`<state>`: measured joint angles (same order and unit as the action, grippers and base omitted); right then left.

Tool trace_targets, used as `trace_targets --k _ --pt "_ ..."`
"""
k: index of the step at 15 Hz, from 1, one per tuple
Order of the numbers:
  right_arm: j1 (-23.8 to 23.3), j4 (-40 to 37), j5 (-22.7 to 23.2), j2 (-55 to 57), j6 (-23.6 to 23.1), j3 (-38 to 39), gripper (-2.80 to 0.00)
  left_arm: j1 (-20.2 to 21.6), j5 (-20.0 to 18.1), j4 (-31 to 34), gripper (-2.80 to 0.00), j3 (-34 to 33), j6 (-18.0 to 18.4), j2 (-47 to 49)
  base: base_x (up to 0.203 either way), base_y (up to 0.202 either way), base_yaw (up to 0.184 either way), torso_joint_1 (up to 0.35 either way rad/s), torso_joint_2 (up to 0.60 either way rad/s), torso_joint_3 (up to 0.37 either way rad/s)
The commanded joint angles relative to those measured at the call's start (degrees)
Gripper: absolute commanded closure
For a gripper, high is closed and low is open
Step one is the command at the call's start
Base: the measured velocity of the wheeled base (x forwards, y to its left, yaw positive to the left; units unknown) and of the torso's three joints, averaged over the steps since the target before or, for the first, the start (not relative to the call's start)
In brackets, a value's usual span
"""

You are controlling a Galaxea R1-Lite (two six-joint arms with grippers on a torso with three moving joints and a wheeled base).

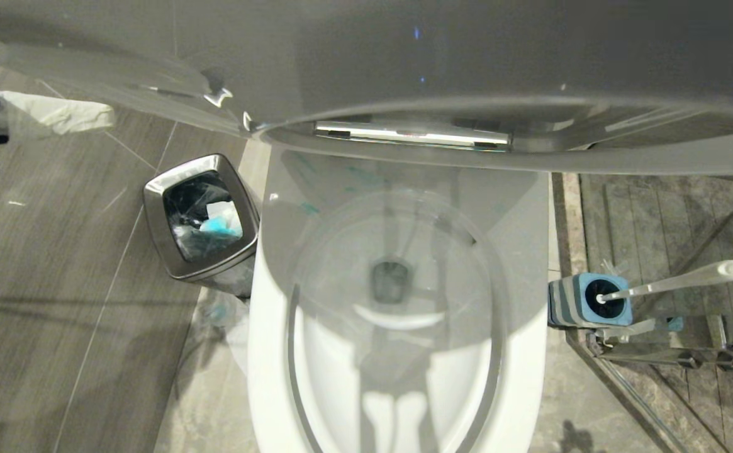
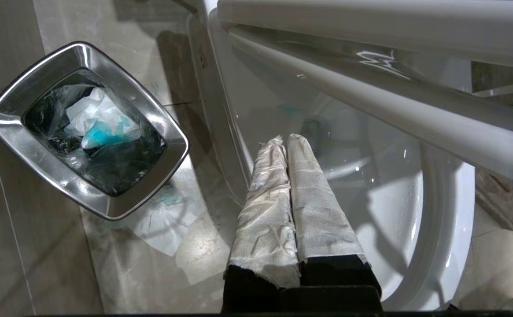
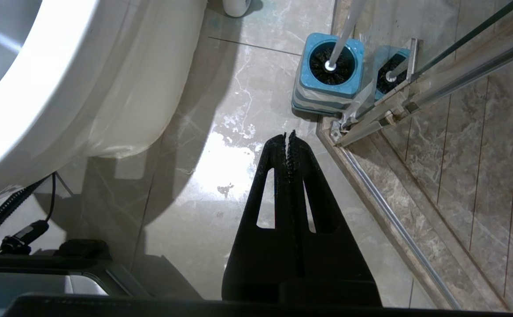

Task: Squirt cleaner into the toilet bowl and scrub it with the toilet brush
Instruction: Close the toilet lid

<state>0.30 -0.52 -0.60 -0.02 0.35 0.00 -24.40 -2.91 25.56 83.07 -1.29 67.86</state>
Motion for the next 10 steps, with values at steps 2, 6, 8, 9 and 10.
trace_targets --k 2,6,8,9,10 --pt "0.0 0.0 0.0 0.0 0.0 0.0 0.0 -0.3 0.3 0.2 0.0 -0.1 0.2 1.9 0.0 0.0 0.0 0.0 0.0 0.0" --pt "0.0 0.0 0.0 0.0 0.0 0.0 0.0 -0.2 0.5 0.3 0.0 -0.2 0.2 3.4 0.0 0.0 0.0 0.0 0.0 0.0" --pt "0.0 0.0 0.0 0.0 0.0 0.0 0.0 -0.2 2.0 1.2 0.0 -0.2 0.2 3.8 0.0 0.0 0.0 0.0 0.0 0.0" --pt "0.0 0.0 0.0 0.0 0.0 0.0 0.0 -0.3 2.4 1.9 0.0 -0.2 0.2 3.9 0.0 0.0 0.0 0.0 0.0 0.0" --pt "0.0 0.0 0.0 0.0 0.0 0.0 0.0 -0.3 2.4 2.5 0.0 -0.2 0.2 3.9 0.0 0.0 0.0 0.0 0.0 0.0"
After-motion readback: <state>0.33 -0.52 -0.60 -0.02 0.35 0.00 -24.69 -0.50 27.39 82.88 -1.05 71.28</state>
